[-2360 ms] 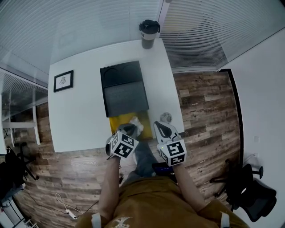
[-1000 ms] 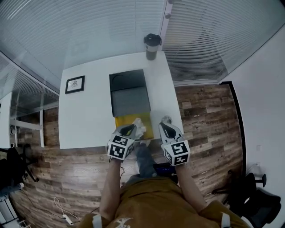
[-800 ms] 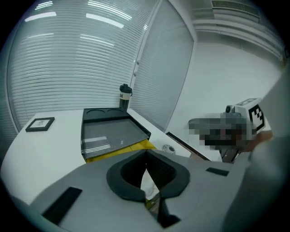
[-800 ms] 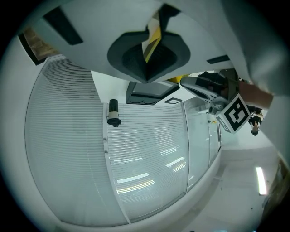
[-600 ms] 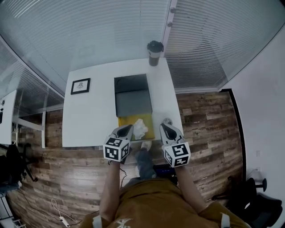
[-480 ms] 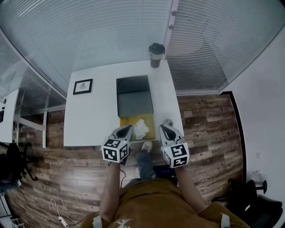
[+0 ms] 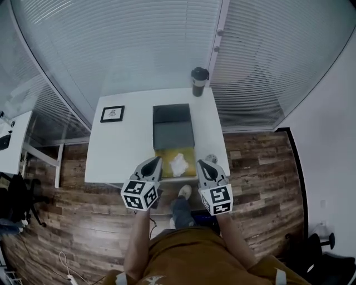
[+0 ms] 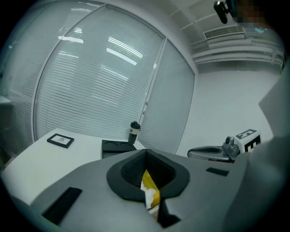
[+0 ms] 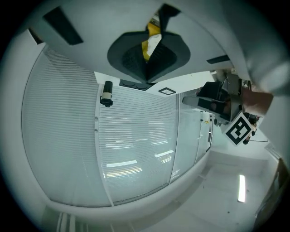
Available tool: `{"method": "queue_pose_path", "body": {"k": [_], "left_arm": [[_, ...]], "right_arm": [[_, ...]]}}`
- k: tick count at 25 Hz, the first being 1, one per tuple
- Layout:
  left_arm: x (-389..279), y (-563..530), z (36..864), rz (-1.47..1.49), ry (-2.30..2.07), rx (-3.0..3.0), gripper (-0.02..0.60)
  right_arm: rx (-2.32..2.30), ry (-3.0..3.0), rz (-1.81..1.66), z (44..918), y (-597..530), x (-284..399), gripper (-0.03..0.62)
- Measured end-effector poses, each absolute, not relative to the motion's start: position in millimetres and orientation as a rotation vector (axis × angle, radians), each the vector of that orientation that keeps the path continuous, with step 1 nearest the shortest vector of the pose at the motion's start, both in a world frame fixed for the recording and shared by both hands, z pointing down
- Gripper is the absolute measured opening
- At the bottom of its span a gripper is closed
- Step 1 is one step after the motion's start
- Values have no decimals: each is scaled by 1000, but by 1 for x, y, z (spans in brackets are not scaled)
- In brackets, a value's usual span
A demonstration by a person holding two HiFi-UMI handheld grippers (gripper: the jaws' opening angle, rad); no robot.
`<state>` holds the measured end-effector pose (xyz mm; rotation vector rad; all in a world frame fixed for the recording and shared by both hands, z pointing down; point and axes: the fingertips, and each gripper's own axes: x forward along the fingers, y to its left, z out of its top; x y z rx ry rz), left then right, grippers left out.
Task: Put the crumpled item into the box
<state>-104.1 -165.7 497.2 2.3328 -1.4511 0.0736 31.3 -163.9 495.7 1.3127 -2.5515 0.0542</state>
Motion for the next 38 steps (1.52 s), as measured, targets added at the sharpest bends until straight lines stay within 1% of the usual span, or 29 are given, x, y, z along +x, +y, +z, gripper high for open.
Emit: {"method": "queue_pose_path", "body": {"k": [6, 13, 38], "left_arm": [[-112, -157, 468, -8, -1537, 2384, 25], [-115, -145, 453, -75, -1566, 2400, 23], [-119, -146, 464, -67, -1513, 2400, 23]], "right_arm": [[1358, -2576, -14, 473, -155, 31, 12], [1419, -2560, -96, 459, -141, 35, 12], [1429, -2540, -90, 462, -140, 28, 12]]}}
